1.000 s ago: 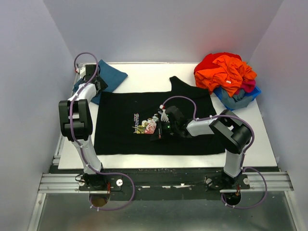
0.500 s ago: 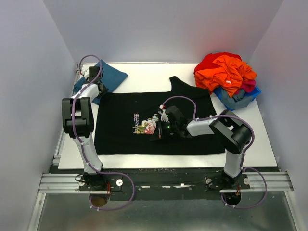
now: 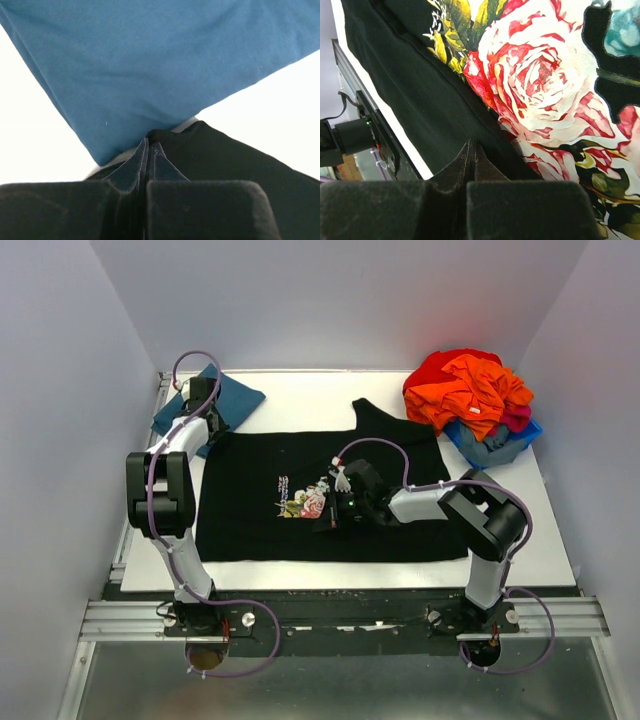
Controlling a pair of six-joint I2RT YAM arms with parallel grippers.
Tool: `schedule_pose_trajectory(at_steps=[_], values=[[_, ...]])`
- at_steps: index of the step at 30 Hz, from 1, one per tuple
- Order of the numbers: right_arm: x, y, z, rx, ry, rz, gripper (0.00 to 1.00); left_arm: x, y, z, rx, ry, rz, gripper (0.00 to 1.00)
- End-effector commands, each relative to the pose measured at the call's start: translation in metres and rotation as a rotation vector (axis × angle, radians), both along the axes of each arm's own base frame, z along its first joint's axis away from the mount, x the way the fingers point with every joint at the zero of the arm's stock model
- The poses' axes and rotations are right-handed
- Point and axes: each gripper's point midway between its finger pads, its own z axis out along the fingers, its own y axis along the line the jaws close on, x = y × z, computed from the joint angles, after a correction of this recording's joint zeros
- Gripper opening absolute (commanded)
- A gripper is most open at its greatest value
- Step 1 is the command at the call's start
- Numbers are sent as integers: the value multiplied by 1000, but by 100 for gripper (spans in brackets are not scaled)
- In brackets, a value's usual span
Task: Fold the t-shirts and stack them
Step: Grap the side of the flattened tshirt furthest away from the robot with both arms
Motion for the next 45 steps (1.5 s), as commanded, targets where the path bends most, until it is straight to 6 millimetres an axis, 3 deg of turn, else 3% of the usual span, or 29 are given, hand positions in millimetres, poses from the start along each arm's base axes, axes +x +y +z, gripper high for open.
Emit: schedule_pose_trajectory(at_steps=[1,5,8,9,12,16,21,26,29,34,38,41,45], values=[[9,-6,18,-29,-126,4,9,-4,-2,31,46,-96,-9,0],[19,-12,39,-42,-225,-3,14,0,-8,31,18,-133,-26,0],[36,-14,52,-98,-271,-47,14,5,-14,32,-12,-133,-39,0],[60,-23,61,-185,-282,-103,13,6,-15,37,-29,-140,-25,0],[100,-44,78,-226,-302,-206,12,4,-13,43,-33,-151,3,0],[167,-102,97,-310,-315,-405,12,5,-12,47,-37,-175,17,0],[234,-188,110,-511,-358,-635,17,5,-16,32,-59,-192,6,0],[284,-232,118,-666,-385,-720,33,4,-14,22,-40,-179,-6,0],[315,-241,123,-762,-409,-716,37,4,-9,23,-18,-178,-7,0],[345,-243,105,-853,-429,-637,50,0,-6,25,1,-178,-18,0],[354,-245,80,-883,-408,-576,57,1,0,27,27,-165,-15,0],[358,-247,69,-880,-408,-545,62,2,8,26,38,-156,-4,18],[366,-244,57,-812,-377,-498,63,3,14,20,21,-143,-3,20]])
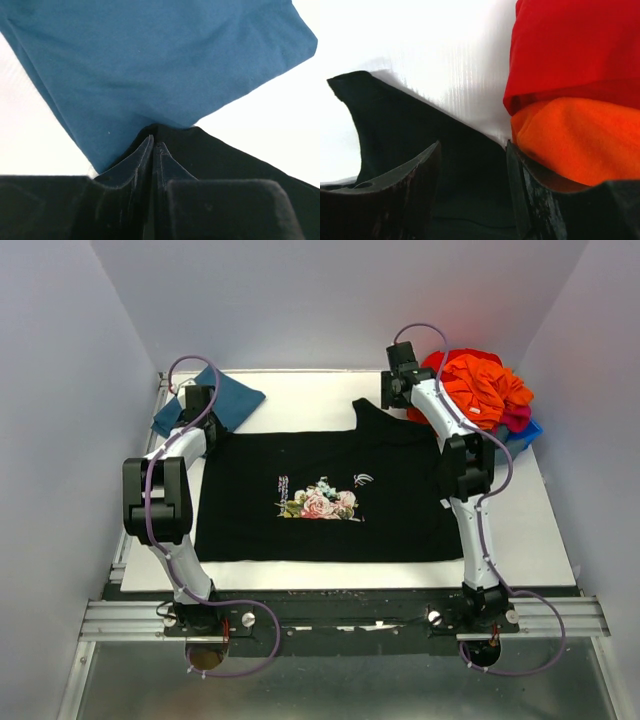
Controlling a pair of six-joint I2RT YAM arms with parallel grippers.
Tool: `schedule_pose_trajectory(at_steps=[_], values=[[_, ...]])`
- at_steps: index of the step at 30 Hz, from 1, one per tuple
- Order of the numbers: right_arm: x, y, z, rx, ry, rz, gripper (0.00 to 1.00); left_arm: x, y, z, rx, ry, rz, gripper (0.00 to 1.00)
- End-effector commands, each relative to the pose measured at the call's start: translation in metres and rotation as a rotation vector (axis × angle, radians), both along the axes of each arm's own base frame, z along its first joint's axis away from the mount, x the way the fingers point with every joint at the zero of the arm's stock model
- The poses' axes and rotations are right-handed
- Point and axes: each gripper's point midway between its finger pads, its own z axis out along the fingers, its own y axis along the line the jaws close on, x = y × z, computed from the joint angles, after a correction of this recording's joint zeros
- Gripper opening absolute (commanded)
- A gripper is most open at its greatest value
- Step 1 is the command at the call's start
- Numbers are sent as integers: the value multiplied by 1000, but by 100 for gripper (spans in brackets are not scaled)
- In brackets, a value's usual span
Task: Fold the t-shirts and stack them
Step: Grap the side of the flattened tshirt furthest away from the robot with both arms
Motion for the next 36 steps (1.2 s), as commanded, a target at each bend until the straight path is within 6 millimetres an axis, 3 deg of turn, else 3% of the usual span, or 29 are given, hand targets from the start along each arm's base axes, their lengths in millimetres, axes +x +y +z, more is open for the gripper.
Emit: schedule_pose_trajectory(at_steps=[1,7,9,14,19,22,26,30,36], values=[[8,-7,-5,38,42,56,63,6,14,7,13,-7,9,20],[7,-8,-11,91,74,62,67,8,15,-1,7,13,-1,24],[1,-9,-19,101,108,62,68,9,16,-2,-1,12,-6,31],[-18,-15,-40,89,202,40,66,13,17,-3,-10,17,-17,32],[-31,-36,-35,-2,215,3,66,14,19,-3,-4,16,-22,36],[-39,-31,-39,12,256,37,70,14,18,-3,-19,11,-28,38],[-44,-23,-25,53,243,65,74,17,17,-1,-30,1,-37,41],[-47,-21,-11,67,220,80,60,17,16,2,-29,-3,-44,43],[-51,-18,-11,59,244,99,43,18,16,3,-26,1,-53,48]])
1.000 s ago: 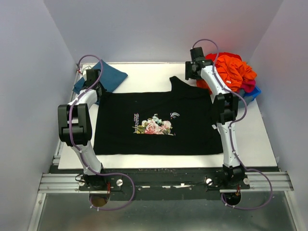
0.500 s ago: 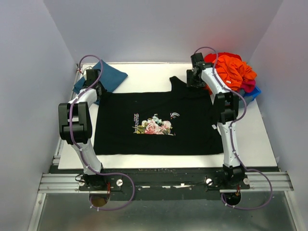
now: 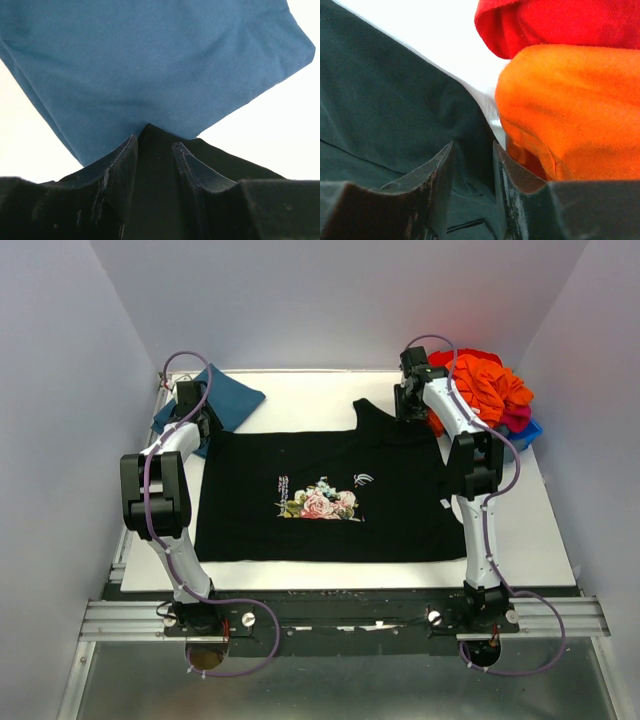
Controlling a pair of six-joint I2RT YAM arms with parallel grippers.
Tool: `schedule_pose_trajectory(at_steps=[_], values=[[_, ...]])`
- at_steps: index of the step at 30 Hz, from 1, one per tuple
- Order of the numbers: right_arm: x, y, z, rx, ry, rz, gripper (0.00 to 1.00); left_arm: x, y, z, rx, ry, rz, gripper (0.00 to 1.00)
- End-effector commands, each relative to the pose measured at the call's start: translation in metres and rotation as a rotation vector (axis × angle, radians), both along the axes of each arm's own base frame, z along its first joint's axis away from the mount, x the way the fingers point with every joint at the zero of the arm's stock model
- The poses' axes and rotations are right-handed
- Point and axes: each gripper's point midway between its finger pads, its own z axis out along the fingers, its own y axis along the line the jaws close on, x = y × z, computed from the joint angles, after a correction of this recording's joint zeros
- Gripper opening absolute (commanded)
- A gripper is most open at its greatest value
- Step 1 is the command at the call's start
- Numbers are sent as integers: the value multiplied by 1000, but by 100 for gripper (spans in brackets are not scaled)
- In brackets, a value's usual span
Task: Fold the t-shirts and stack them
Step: Grap the side of the flattened tshirt furthest away from the robot with both arms
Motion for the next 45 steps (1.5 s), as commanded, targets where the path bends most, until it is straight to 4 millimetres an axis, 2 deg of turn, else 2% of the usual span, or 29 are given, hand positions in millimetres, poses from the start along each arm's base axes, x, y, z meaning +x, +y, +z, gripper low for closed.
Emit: schedule_pose_trajectory(at_steps=[1,3,6,10,11,14,15,20,26,30,34,40,45], values=[[-6,5,20,9,-8,31,39,7,1,7,3,-14,-20,49],[-5,5,25,11,-23,33,31,6,2,8,8,-13,-20,51],[-5,5,31,9,-32,41,31,6,3,8,10,-8,-23,54],[-7,-2,27,-29,-22,35,31,6,4,6,6,-4,-22,56],[-7,-3,26,-33,-18,35,28,7,4,6,5,-4,-23,56],[-6,-2,30,-24,-33,37,3,7,4,6,6,-2,-26,59],[-6,-1,33,-21,-42,38,1,7,4,6,7,-1,-27,60],[-4,-1,49,-13,-86,37,1,6,5,4,14,14,-26,63],[-6,-1,48,-9,-81,36,1,5,6,1,16,25,-26,64],[-7,2,54,7,-106,40,1,7,4,-4,3,37,-38,65],[-6,2,55,10,-112,41,1,9,2,-12,-4,55,-44,63],[-6,2,54,15,-108,35,1,10,-2,-21,-24,79,-62,52],[-5,2,56,13,-116,33,1,8,-7,-24,-40,73,-69,38]])
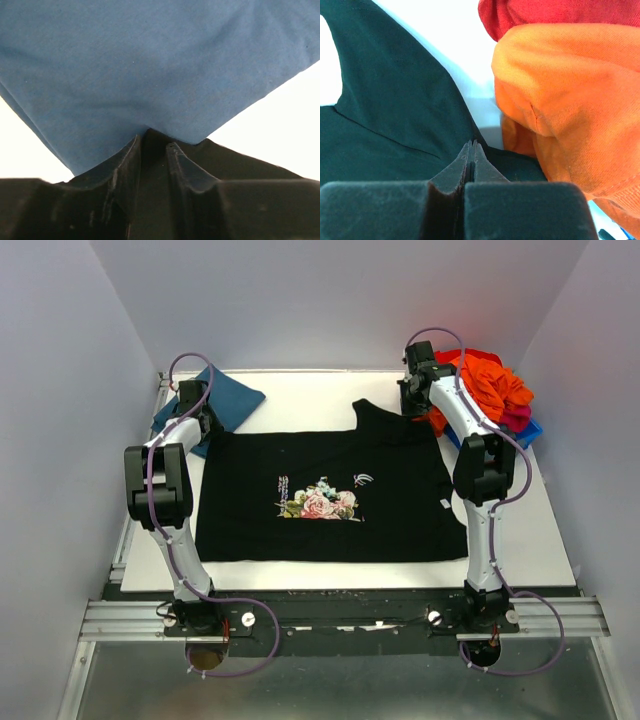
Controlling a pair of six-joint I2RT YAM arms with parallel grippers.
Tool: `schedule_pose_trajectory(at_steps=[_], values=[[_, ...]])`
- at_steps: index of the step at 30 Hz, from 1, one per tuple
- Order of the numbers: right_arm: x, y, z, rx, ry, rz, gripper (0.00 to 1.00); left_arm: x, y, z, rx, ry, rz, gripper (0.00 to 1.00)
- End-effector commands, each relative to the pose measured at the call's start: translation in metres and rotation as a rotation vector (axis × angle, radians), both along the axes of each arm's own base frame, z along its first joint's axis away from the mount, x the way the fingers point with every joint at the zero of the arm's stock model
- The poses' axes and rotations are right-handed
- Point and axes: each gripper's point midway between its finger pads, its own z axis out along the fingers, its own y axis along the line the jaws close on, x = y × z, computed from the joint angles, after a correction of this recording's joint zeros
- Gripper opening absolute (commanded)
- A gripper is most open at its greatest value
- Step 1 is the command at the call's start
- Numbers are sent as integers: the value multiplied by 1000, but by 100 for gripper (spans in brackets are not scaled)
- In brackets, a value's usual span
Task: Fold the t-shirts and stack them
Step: Grap the side of the flattened tshirt furthest away from the robot with both arms, then fold the other side of the tshirt into a rectangle
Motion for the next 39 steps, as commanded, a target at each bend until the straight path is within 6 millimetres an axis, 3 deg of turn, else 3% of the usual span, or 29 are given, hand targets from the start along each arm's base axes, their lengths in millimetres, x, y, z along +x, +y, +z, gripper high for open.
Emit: schedule_pose_trajectory(at_steps=[1,4,7,19,30,39], values=[[4,4,21,14,-52,6,1,3,-4,-2,-25,-6,-19,37],[4,6,24,24,-58,7,1,4,-5,-1,-25,-6,-24,24],[4,7,30,32,-67,9,1,6,-1,9,-2,-33,-22,1],[-11,7,56,69,-97,-21,1,-8,3,49,47,-179,-5,0],[-41,7,60,113,-77,-47,1,-23,3,50,65,-211,6,0],[-79,-4,61,113,-54,-104,1,-46,7,57,87,-261,47,0]])
